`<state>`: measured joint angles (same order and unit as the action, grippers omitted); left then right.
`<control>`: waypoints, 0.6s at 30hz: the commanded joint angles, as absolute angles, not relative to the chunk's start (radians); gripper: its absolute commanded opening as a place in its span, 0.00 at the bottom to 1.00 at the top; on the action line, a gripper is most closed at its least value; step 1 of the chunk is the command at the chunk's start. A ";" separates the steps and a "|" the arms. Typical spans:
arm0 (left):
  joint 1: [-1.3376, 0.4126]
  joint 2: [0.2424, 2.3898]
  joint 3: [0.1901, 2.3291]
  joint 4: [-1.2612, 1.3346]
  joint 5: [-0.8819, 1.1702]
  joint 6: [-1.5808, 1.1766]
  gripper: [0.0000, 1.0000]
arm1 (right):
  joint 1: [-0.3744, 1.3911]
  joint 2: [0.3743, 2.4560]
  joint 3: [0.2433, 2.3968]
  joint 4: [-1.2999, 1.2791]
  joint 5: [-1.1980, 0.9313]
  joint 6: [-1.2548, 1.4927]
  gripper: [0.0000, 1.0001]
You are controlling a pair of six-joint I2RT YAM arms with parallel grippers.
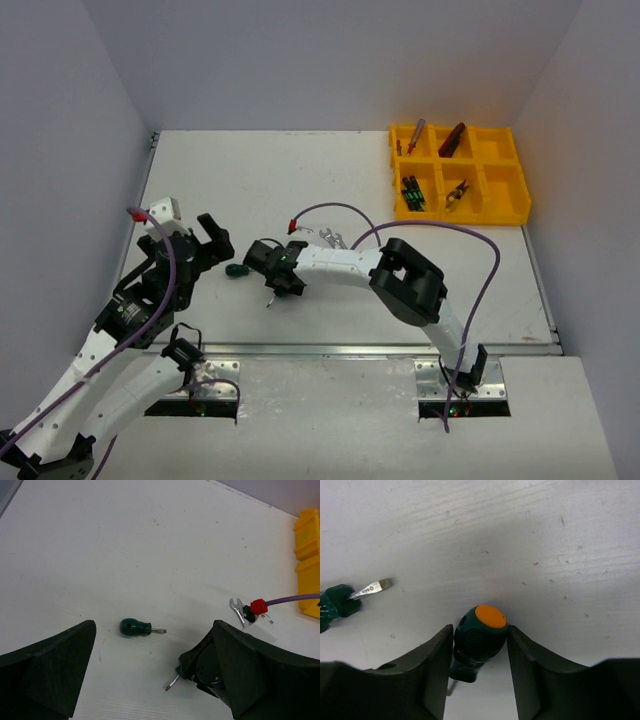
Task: Sort the tools into containers
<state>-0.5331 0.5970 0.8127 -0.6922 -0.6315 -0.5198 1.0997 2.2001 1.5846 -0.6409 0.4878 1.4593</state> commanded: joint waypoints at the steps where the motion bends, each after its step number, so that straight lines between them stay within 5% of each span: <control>1: -0.523 0.581 0.824 -0.641 -0.622 -0.501 1.00 | 1.091 2.189 1.524 -0.638 0.495 1.521 0.37; 6: -0.523 0.589 0.824 -0.643 -0.617 -0.499 1.00 | 1.072 2.150 1.489 -0.620 0.474 1.486 0.00; 11: -0.525 0.589 0.822 -0.641 -0.608 -0.496 1.00 | 0.886 1.941 1.312 -0.379 0.326 1.122 0.00; 18: -0.525 0.573 0.822 -0.633 -0.591 -0.486 1.00 | 0.464 1.678 1.340 -0.459 0.288 0.611 0.00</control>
